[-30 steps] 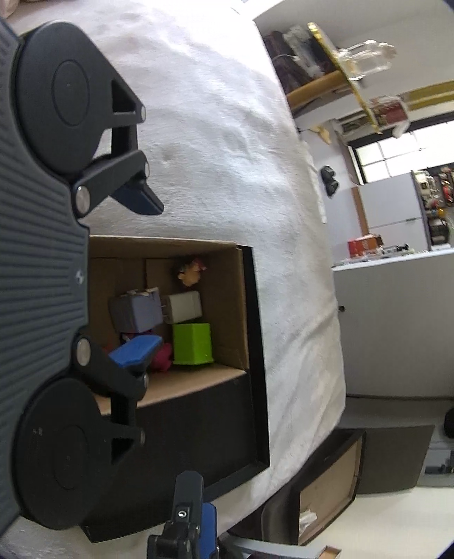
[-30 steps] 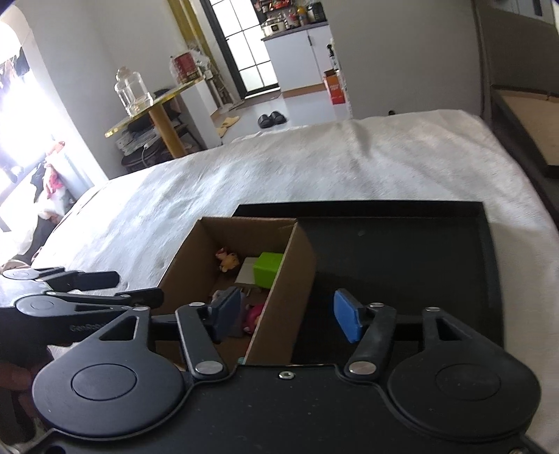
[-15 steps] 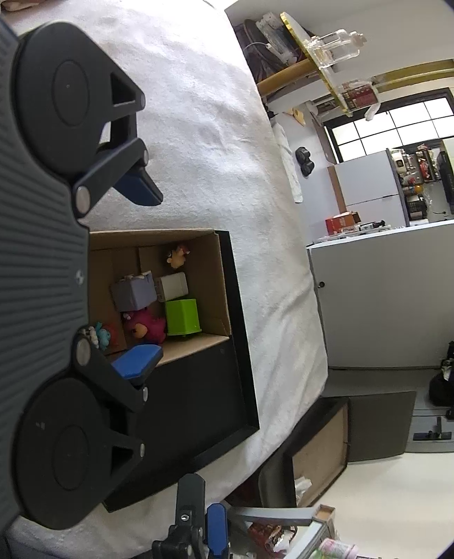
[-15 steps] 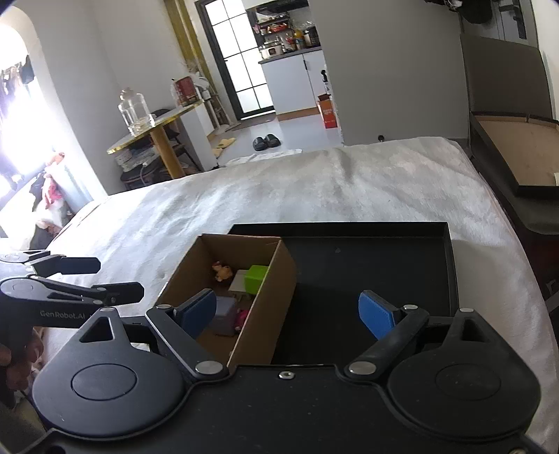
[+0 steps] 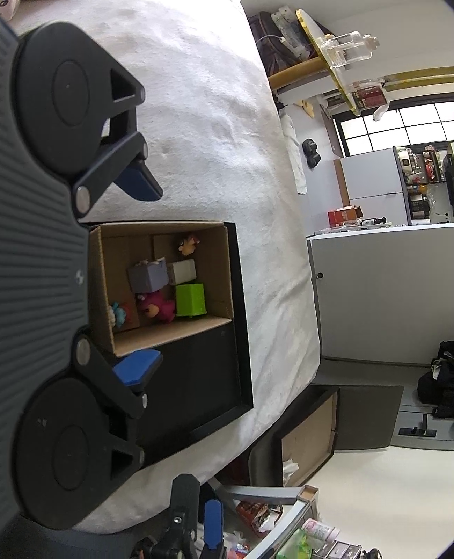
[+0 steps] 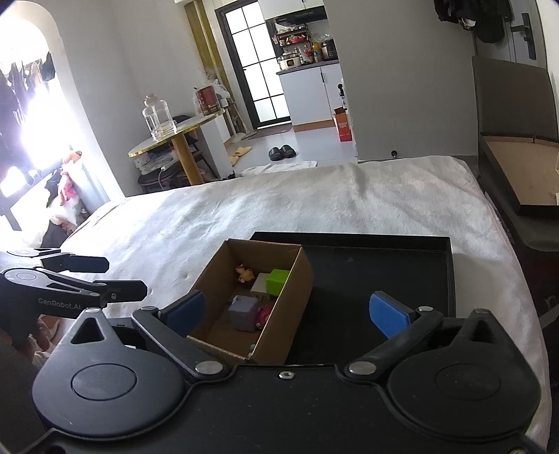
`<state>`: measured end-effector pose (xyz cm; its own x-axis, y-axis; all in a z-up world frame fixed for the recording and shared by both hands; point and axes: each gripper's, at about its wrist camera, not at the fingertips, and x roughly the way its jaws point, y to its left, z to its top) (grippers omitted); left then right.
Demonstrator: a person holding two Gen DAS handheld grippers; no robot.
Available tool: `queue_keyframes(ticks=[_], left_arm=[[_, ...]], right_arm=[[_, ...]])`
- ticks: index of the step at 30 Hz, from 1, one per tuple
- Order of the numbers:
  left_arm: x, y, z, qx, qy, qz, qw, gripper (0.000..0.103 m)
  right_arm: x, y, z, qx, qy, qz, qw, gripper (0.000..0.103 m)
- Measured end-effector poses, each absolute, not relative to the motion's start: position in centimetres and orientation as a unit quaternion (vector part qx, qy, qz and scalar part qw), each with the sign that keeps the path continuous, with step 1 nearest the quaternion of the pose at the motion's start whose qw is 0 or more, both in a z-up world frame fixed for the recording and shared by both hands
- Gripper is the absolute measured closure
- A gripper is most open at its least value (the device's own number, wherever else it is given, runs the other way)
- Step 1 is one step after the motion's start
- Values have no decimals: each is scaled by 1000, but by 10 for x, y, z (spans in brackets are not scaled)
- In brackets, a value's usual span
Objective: Organize rigid objects
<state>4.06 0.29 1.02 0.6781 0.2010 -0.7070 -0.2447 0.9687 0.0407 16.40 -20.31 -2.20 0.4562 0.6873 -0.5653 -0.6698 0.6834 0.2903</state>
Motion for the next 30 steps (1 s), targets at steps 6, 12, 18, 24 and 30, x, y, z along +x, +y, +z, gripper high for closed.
queue_keyframes(ticks=[6, 12, 18, 24, 30], left_arm=[[28, 7, 12, -41, 380, 131, 915, 8], [16, 10, 11, -55, 382, 126, 914, 7], [8, 7, 11, -55, 381, 122, 915, 7], [0, 6, 11, -62, 383, 121, 914, 7], [-6, 8, 8, -77, 388, 121, 911, 7]], right_arm=[[155, -210, -24, 15, 348, 390, 852, 0], [148, -218, -24, 19, 350, 390, 851, 0], [141, -225, -20, 14, 342, 398, 851, 0], [135, -227, -18, 6, 343, 407, 847, 0], [129, -226, -17, 1, 349, 413, 841, 0]])
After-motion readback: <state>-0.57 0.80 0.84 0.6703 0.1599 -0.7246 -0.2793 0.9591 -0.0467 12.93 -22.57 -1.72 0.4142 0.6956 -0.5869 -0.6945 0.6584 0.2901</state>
